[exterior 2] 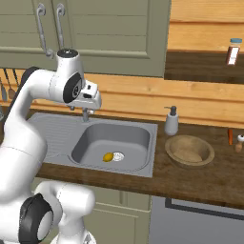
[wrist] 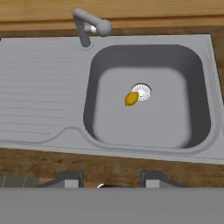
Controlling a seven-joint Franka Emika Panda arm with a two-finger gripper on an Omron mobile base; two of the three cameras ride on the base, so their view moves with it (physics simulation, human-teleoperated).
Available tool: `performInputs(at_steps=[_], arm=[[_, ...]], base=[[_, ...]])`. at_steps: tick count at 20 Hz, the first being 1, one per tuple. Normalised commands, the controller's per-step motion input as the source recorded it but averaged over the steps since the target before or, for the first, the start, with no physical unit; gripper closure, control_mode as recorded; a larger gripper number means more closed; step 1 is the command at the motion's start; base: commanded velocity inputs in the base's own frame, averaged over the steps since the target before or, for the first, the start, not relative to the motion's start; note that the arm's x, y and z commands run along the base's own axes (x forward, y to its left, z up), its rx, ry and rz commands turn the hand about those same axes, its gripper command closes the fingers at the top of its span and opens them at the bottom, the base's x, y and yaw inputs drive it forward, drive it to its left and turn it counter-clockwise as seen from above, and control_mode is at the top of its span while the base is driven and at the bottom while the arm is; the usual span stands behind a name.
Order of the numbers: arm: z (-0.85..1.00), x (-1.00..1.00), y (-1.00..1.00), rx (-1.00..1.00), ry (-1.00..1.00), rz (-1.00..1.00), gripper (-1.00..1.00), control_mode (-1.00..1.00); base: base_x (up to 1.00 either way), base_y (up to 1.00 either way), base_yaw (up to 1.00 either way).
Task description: Pick the lemon from the sink and place it in the bowl. Then pick the bowl and place it in the microwave. Then close the microwave door and press the start button.
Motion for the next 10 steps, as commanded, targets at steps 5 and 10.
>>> performInputs(at_steps=[5,10], arm=[[-0.12,-0.43,0.02,-0.01,-0.02,0.01,-1.00,-1.00],[-0.85,-0.20,0.26,-0.10,0.04,0.00,-1.00,-1.00]], base=[[0.00,0.00,0.00],[0.00,0.00,0.00]])
